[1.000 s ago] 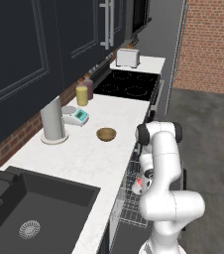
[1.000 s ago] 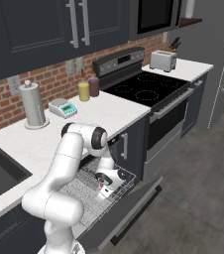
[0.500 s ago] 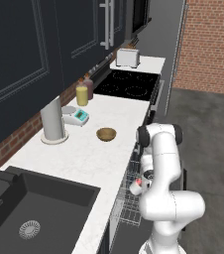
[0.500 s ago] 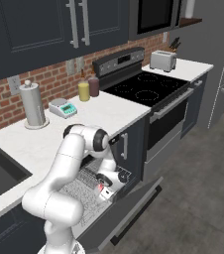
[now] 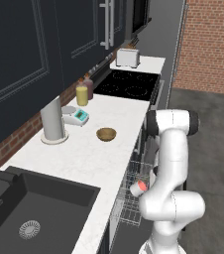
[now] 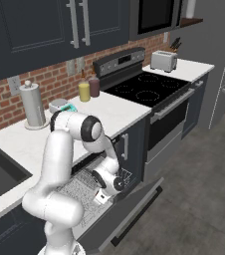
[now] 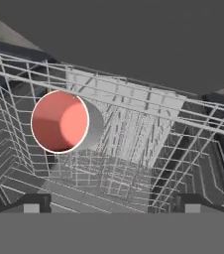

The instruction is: Pick up the cup and bowl from the counter, place them in the dishwasher, and close the dishwasher door.

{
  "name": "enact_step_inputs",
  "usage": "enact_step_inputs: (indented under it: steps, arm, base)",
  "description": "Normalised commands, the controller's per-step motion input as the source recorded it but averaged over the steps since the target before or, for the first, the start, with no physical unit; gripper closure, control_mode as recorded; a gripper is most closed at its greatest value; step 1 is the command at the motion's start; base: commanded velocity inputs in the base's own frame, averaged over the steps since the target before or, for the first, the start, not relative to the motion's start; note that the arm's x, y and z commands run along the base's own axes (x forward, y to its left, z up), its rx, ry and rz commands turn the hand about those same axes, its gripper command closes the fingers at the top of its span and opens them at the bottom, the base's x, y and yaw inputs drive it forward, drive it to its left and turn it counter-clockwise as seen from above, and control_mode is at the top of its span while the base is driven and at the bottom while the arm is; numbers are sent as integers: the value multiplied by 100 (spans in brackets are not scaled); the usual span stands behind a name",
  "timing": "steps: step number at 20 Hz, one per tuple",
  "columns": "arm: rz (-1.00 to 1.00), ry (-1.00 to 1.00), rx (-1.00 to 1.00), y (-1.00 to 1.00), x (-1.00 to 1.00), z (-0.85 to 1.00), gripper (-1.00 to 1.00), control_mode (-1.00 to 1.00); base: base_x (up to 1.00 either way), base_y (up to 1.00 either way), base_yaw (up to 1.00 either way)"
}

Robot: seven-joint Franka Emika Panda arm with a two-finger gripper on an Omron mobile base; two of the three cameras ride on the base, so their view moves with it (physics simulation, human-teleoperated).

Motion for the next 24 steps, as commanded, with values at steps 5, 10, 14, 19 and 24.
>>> enact_step_inputs:
  steps: [5,10,14,19,24]
  arm:
    - [-2,-22,-1,0,-53,100,-100,-100]
    - [-4,-2,-7,0,-17,100,-100,-100]
    - [-5,0,-6,0,-6,100,-100,-100]
    - [-8,7,-6,-1,-3,100,-100,-100]
    - [-8,14,-7,0,0,100,-100,-100]
  base:
    - [0,0,0]
    - [0,0,0]
    - [0,0,0]
    - [0,0,0]
    - [0,0,0]
